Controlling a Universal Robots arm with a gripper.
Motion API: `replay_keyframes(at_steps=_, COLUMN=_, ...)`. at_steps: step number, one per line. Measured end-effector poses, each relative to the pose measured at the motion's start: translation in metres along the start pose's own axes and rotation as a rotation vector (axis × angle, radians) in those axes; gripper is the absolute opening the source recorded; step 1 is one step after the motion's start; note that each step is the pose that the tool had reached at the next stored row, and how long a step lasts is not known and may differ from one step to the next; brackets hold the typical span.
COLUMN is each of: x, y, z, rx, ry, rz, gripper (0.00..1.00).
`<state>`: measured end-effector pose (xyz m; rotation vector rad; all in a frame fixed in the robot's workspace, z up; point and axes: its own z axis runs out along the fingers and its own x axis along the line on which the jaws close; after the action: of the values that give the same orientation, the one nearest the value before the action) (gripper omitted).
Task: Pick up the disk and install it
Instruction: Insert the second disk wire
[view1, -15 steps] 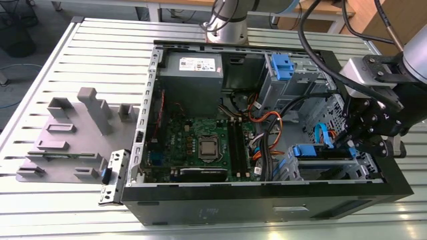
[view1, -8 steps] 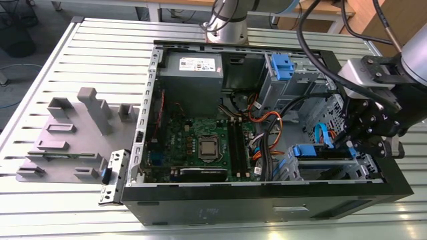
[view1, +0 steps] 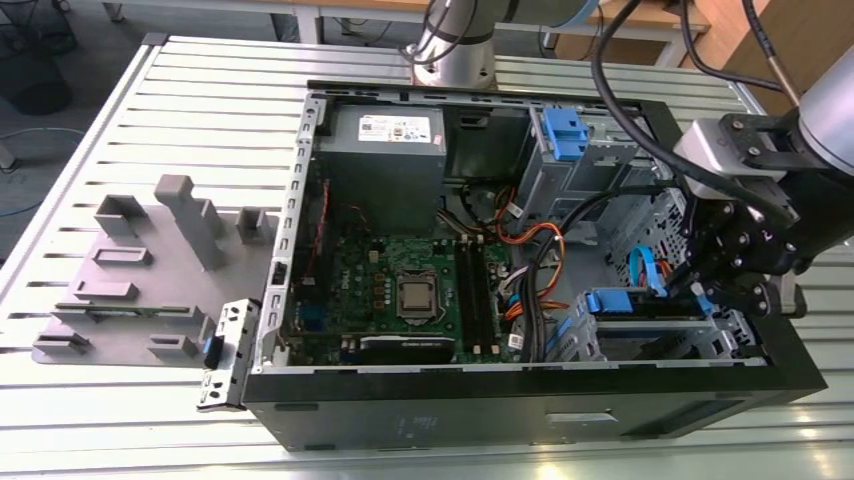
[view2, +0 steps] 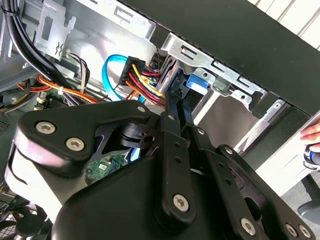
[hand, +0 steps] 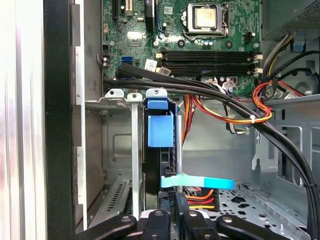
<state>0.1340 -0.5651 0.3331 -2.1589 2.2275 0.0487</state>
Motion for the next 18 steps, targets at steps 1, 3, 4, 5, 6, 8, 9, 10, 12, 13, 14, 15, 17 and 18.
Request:
replay_keyframes(at_steps=1, x=0.0, y=0.0, z=0.0002, rx=0.0, ry=0.0, rz=0.0, gripper=0.17)
replay_keyframes(at_steps=3, x=0.0, y=0.0, z=0.0003, rx=0.0, ry=-0.0001, rz=0.0, gripper=0.17)
replay_keyframes(at_steps=4, x=0.0, y=0.0, z=0.0004, rx=0.0, ry=-0.0002, rz=0.0, gripper=0.17)
replay_keyframes(at_steps=5, x=0.0, y=0.0, z=0.0003, rx=0.0, ry=-0.0003, rz=0.0, gripper=0.17)
replay_keyframes(at_steps=6, x=0.0, y=0.0, z=-0.0002, rx=-0.0001, ry=-0.0006, rz=0.0, gripper=0.17)
replay_keyframes(at_steps=8, x=-0.0002, y=0.0, z=-0.0024, rx=-0.0001, ry=-0.0007, rz=0.0, gripper=0.17)
replay_keyframes(at_steps=9, x=-0.0002, y=0.0, z=-0.0032, rx=-0.0001, ry=-0.0005, rz=0.0, gripper=0.17)
replay_keyframes(at_steps=10, x=-0.0002, y=0.0, z=-0.0033, rx=-0.0001, ry=-0.0005, rz=0.0, gripper=0.17)
replay_keyframes(at_steps=12, x=0.0001, y=0.0, z=-0.0035, rx=0.0, ry=-0.0002, rz=0.0, gripper=0.17)
replay_keyframes(at_steps=13, x=0.0004, y=0.0, z=-0.0035, rx=0.0, ry=-0.0002, rz=0.0, gripper=0.17)
replay_keyframes(at_steps=14, x=0.0007, y=0.0, z=-0.0034, rx=0.0, ry=-0.0003, rz=0.0, gripper=0.17)
replay_keyframes(at_steps=15, x=0.0009, y=0.0, z=-0.0035, rx=0.0, ry=-0.0002, rz=0.0, gripper=0.17)
replay_keyframes(at_steps=17, x=0.0013, y=-0.0001, z=-0.0033, rx=0.0, ry=-0.0004, rz=0.0, gripper=0.17)
replay_keyframes(at_steps=18, x=0.0014, y=0.0, z=-0.0032, rx=0.0, ry=-0.0002, rz=0.0, gripper=0.17)
